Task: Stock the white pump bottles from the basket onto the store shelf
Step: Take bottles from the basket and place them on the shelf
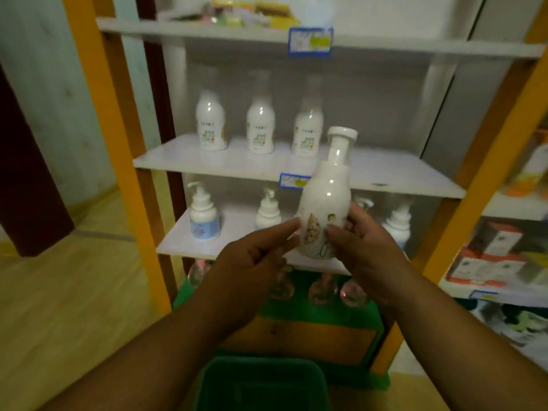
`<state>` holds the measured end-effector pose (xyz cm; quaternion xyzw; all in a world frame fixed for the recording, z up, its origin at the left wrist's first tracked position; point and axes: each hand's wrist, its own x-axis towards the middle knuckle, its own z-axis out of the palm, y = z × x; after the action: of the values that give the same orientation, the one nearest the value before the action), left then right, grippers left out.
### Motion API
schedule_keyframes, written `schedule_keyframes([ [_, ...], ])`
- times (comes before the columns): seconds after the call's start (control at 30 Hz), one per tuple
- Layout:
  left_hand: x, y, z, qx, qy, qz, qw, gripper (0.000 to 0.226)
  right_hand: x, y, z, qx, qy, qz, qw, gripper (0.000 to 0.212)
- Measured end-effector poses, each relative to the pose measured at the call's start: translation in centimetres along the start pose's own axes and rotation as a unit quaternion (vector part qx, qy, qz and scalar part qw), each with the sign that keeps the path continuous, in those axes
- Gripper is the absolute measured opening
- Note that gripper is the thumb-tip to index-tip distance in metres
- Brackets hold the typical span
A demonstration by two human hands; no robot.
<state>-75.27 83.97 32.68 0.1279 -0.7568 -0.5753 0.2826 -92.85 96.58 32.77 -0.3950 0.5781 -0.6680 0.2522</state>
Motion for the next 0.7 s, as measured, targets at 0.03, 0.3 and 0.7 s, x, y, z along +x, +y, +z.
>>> schedule_keyframes([
  [0.03,0.8,1.1,0.5,0.007,-0.007,0.015,1.0,0.034,0.4,-1.1,-0.3,-0.006,0.019,-0.011,1.0,0.049],
  [0.3,9.1,6.1,2.7,0.021,0.071,0.046,0.996,0.036,4.2,-6.0,-3.5,0.062,0.055,-0.055,0.995,0.051],
  [0.7,18.6,7.5,7.7,0.053,-0.024,0.076,0.995,0.051,10.9,-7.8,-9.2,-0.035,0.082,-0.061,0.994,0.047],
])
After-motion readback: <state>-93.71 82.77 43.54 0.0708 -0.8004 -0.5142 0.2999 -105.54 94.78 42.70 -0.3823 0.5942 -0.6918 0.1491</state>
